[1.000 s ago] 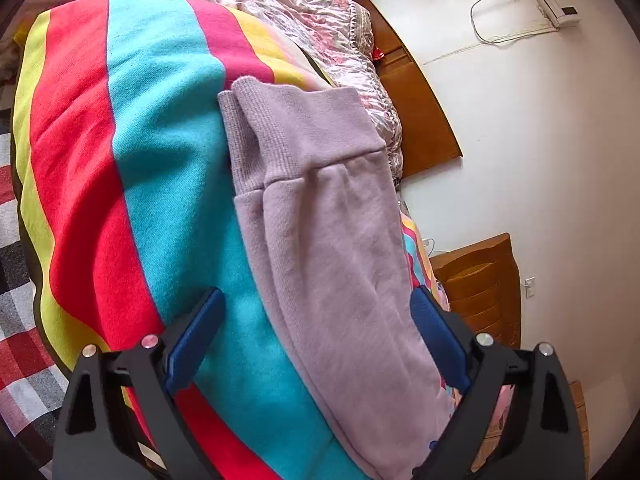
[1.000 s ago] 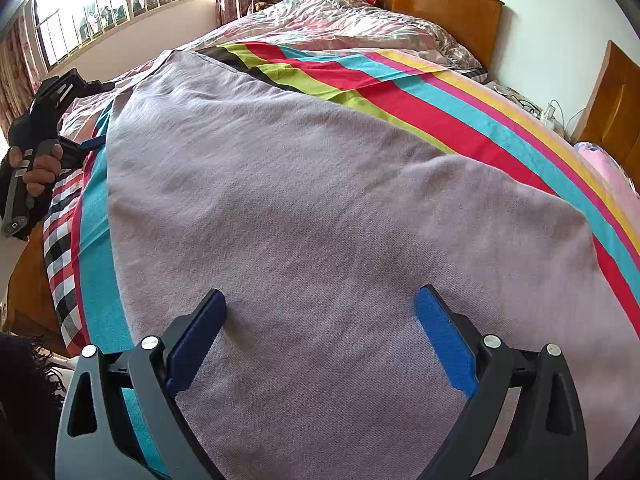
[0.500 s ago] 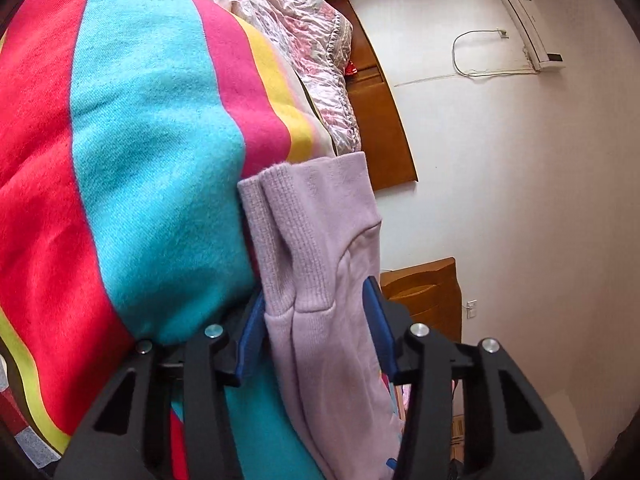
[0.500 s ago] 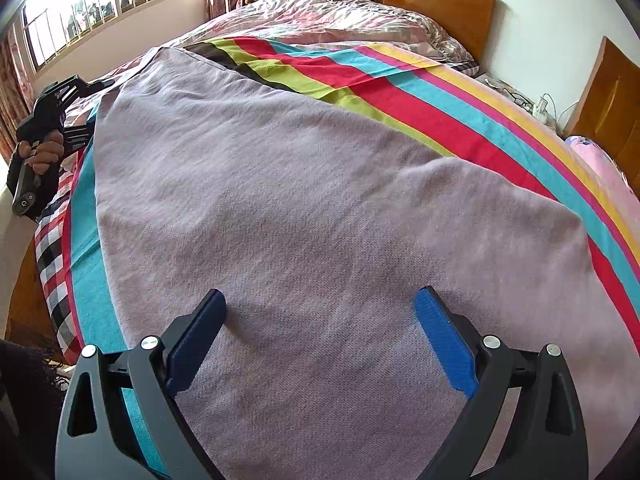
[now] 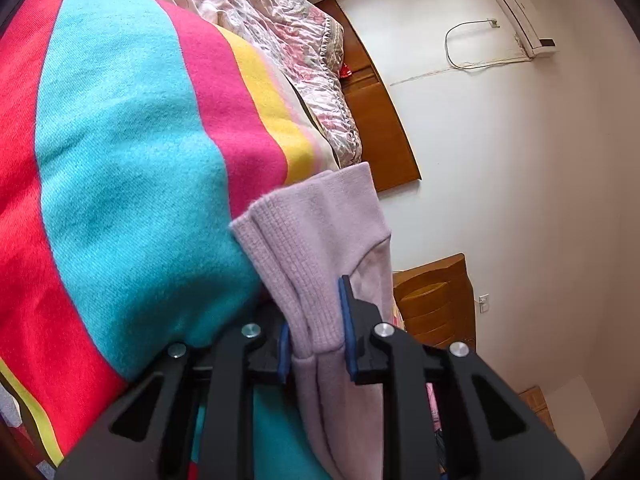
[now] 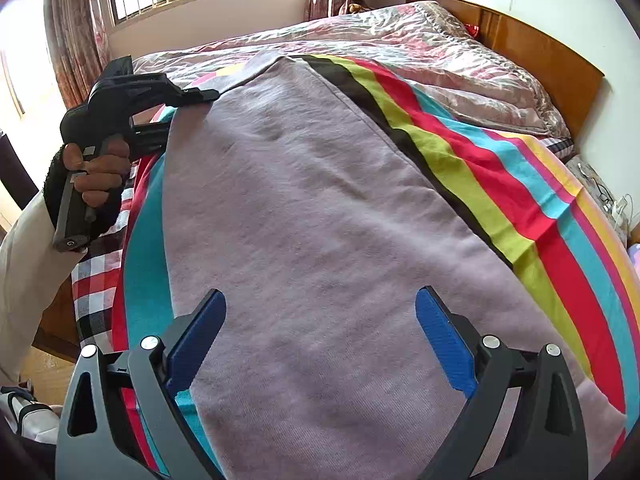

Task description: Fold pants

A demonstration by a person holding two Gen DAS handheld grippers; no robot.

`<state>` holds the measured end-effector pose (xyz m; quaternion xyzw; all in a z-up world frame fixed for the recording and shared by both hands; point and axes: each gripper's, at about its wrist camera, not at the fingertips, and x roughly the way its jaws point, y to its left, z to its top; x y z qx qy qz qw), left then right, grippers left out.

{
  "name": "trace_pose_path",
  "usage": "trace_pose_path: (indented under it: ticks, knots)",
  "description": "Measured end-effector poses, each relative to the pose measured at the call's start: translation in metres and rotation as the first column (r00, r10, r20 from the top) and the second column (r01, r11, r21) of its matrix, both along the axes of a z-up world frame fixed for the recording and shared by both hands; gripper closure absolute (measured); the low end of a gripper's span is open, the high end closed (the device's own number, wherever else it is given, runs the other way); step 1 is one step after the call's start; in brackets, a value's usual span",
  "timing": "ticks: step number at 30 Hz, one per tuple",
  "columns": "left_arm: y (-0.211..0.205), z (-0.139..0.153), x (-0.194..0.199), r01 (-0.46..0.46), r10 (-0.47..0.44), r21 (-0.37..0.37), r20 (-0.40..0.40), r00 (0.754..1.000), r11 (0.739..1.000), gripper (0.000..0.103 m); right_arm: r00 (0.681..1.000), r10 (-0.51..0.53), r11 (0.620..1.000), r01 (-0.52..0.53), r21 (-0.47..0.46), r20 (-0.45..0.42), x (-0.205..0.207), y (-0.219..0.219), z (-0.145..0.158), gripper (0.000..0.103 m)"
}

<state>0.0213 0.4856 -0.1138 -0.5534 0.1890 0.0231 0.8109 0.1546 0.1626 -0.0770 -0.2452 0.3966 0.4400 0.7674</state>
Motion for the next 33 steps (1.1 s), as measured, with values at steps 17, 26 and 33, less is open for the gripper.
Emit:
trace_pose_path:
  ticks: [17,26,33]
  knots:
    - [-0.118,0.165,0.025,0.053,-0.078,0.521,0.025,0.997,0.852,0.085,0.998,-0.056,0.996,0.058,0.065,-0.031,0.032,-0.035,0.002,0.007]
    - [-0.354,0.213,0.044,0.302,-0.475,0.815,-0.038,0.879,0.495,0.084,0.816,-0.578,0.75,0.524,0.404,0.015,0.016,-0.293,0.103,0.005]
    - [-0.535,0.063,0.066,0.652,-0.654,0.757,-0.518,0.551,-0.05,0.077,0.55,-0.817,0.419,0.773,0.477,-0.175,-0.043,-0.458,0.092,0.005]
